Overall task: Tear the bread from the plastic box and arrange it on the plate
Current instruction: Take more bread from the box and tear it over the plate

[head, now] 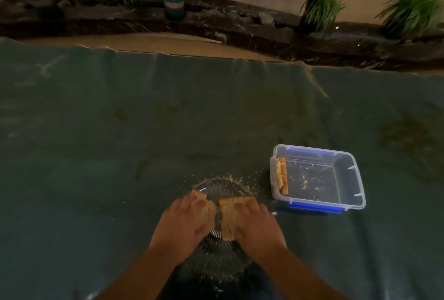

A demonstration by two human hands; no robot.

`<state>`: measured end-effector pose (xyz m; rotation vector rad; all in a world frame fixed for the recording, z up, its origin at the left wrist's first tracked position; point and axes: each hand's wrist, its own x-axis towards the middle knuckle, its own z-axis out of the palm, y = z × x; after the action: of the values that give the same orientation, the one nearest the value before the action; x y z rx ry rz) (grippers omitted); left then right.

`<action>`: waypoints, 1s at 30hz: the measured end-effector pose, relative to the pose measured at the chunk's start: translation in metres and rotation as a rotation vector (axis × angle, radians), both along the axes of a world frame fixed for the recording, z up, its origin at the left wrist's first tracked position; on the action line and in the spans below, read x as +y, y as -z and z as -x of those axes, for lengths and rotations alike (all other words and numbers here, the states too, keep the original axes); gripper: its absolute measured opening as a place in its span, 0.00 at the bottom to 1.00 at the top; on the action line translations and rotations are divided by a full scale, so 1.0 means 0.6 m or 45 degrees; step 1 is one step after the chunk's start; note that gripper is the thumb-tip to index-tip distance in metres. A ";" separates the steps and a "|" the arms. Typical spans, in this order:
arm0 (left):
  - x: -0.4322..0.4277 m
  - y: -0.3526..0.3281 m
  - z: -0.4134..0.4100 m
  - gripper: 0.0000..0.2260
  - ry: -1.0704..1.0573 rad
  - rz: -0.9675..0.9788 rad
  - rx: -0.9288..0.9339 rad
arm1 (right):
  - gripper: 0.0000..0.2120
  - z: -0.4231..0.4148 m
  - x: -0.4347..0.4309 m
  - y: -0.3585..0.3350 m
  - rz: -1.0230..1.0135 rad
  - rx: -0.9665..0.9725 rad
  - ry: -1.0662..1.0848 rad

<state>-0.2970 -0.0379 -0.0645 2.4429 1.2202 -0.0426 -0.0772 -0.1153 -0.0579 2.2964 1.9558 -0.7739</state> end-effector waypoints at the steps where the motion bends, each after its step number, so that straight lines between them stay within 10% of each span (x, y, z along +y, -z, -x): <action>1: -0.009 0.008 -0.005 0.25 0.127 -0.047 0.050 | 0.21 0.001 -0.001 0.005 0.041 -0.045 -0.148; 15: 0.017 0.015 -0.072 0.16 0.173 -0.168 0.394 | 0.21 -0.032 0.040 0.015 -0.082 -0.076 -0.370; 22: 0.076 -0.074 -0.262 0.13 -0.424 0.246 -0.130 | 0.11 -0.185 0.071 -0.053 -0.520 0.327 0.655; 25: 0.086 -0.089 -0.351 0.15 -0.609 0.533 -0.231 | 0.22 -0.252 0.095 -0.062 -0.116 0.723 0.969; 30: 0.088 -0.076 -0.421 0.19 -0.694 0.665 -0.215 | 0.56 -0.303 0.107 -0.038 0.279 0.807 0.400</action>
<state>-0.0443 0.0149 -0.0190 1.5914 1.5244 0.0014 0.1048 -0.0508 -0.0352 2.4399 1.5562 -1.8314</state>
